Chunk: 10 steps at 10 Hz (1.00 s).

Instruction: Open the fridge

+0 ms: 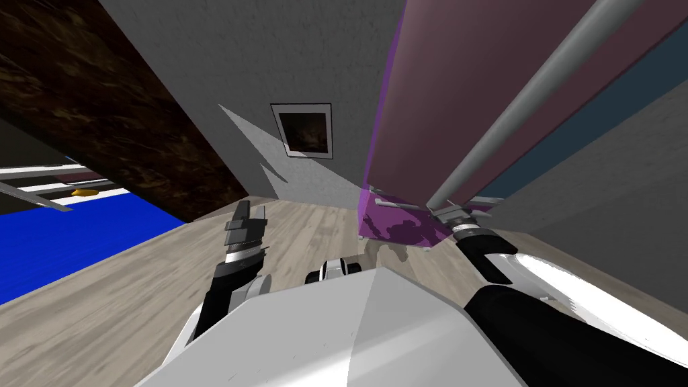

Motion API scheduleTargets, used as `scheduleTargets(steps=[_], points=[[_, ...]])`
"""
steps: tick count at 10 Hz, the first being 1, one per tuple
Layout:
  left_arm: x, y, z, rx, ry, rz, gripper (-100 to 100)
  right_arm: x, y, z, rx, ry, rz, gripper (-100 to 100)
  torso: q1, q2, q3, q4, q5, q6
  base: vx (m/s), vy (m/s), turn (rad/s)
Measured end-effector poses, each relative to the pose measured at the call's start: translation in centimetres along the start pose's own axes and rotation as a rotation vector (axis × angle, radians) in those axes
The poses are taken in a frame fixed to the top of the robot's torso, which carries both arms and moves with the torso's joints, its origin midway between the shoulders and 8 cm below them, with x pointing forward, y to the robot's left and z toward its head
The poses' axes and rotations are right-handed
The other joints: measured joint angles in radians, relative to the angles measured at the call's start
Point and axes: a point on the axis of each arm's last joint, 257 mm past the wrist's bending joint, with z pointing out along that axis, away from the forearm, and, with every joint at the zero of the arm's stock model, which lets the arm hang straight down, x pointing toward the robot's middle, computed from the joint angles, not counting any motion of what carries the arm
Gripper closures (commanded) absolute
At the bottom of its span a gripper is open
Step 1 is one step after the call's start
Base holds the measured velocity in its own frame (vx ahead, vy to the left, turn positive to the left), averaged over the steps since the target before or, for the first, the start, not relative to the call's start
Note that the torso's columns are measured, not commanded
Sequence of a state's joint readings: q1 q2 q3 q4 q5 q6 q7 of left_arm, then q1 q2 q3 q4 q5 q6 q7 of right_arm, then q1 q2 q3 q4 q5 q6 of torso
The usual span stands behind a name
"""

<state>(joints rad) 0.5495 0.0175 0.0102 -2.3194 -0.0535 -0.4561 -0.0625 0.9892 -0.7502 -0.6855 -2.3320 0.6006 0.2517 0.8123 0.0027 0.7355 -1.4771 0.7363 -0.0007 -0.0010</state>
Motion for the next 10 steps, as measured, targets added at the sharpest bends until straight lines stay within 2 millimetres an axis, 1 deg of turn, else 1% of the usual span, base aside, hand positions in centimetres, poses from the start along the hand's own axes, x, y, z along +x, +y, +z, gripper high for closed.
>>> scheduleTargets(steps=[1, 2, 3, 5, 7, 9, 10], points=[[0.0, 0.0, 0.0, 0.0, 0.0, 0.0, 0, 0.3, 0.1, -0.1, 0.0, 0.009, 0.001, 100, -0.009, 0.002, 0.0, 0.002, 0.001, -0.002, 0.031, 0.142, -0.051], [0.0, 0.0, 0.0, 0.0, 0.0, 0.0, 0, 0.8, -0.2, -0.1, 0.006, 0.019, 0.001, 100, -0.008, 0.001, -0.001, 0.002, 0.0, 0.0, 0.104, 0.227, -0.094], [0.0, 0.0, 0.0, 0.0, 0.0, 0.0, 0, 1.5, -0.8, -0.2, 0.024, 0.039, -0.003, 100, -0.003, -0.002, -0.001, 0.0, 0.0, 0.002, 0.113, 0.197, -0.07], [0.0, 0.0, 0.0, 0.0, 0.0, 0.0, 0, 3.0, -1.9, -0.7, 0.047, 0.077, -0.006, 100, -0.002, -0.004, -0.003, 0.0, 0.001, -0.004, 0.11, 0.217, -0.067], [0.0, 0.0, 0.0, 0.0, 0.0, 0.0, 0, 4.3, -2.9, -0.9, 0.077, 0.115, -0.008, 100, -0.001, -0.004, -0.003, -0.001, 0.001, -0.007, 0.052, 0.207, -0.042], [0.0, 0.0, 0.0, 0.0, 0.0, 0.0, 0, 5.6, -3.9, -1.3, 0.105, 0.151, -0.012, 100, -0.001, -0.005, -0.004, -0.001, 0.0, -0.004, 0.079, 0.224, -0.056], [0.0, 0.0, 0.0, 0.0, 0.0, 0.0, 0, 6.2, -4.3, -1.5, 0.115, 0.166, -0.013, 100, -0.003, -0.005, -0.004, -0.001, 0.001, -0.005, 0.064, 0.195, -0.046]])
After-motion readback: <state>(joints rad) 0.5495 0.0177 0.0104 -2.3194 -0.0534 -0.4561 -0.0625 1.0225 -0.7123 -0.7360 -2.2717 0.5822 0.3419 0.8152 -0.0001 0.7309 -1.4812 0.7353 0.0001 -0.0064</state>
